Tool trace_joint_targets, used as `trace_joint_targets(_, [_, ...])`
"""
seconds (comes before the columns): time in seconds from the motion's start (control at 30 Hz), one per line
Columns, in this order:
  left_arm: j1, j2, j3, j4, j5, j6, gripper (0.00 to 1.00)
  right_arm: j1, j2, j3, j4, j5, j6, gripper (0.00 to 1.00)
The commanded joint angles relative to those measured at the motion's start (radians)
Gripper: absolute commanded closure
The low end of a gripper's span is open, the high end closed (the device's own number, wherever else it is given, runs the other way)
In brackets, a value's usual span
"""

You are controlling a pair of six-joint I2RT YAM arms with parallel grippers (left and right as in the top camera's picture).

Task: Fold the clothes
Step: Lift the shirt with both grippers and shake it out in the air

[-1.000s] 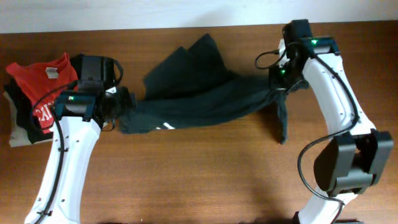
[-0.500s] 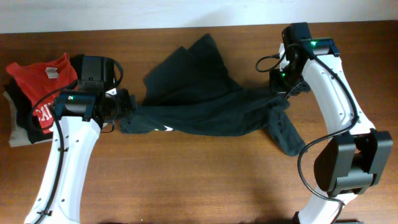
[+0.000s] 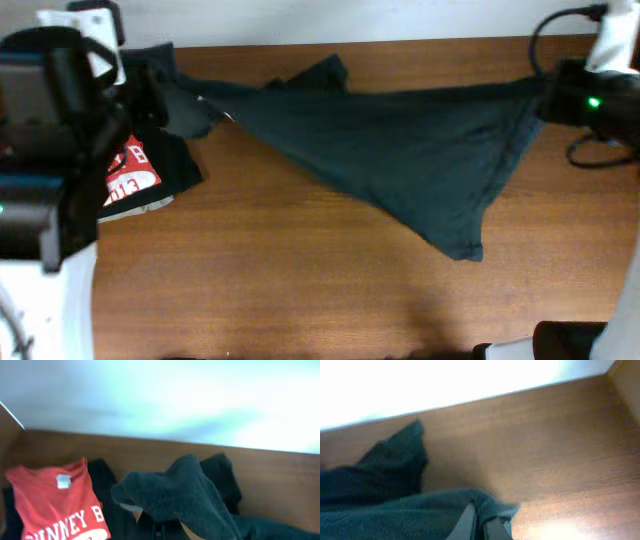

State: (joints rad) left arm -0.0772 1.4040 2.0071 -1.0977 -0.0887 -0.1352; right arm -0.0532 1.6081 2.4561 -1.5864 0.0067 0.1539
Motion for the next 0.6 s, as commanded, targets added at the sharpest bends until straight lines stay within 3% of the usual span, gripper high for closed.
trace_joint_targets(0.0, [0.002, -0.117, 0.078, 0.006, -0.02, 0.055, 1.0, -0.055, -0.055, 0.125, -0.007, 0.006, 0.004, 0.96])
trace_joint_targets(0.13, [0.002, -0.259, 0.079, 0.005, -0.091, 0.055, 1.0, -0.169, -0.167, 0.188, -0.006, 0.006, 0.005, 0.96])
trace_joint_targets(0.27, [0.002, -0.243, 0.079, 0.005, -0.037, 0.055, 1.0, -0.178, -0.113, 0.184, -0.005, 0.005, 0.003, 0.96])
trace_joint_targets(0.43, [0.002, 0.049, 0.079, 0.092, 0.008, 0.068, 1.0, -0.176, 0.177, 0.184, 0.035, -0.052, -0.019, 0.96])
trace_joint_targets(0.57, [0.002, 0.341, 0.079, 0.423, 0.075, 0.167, 1.0, -0.176, 0.433, 0.185, 0.205, -0.101, -0.01, 0.96])
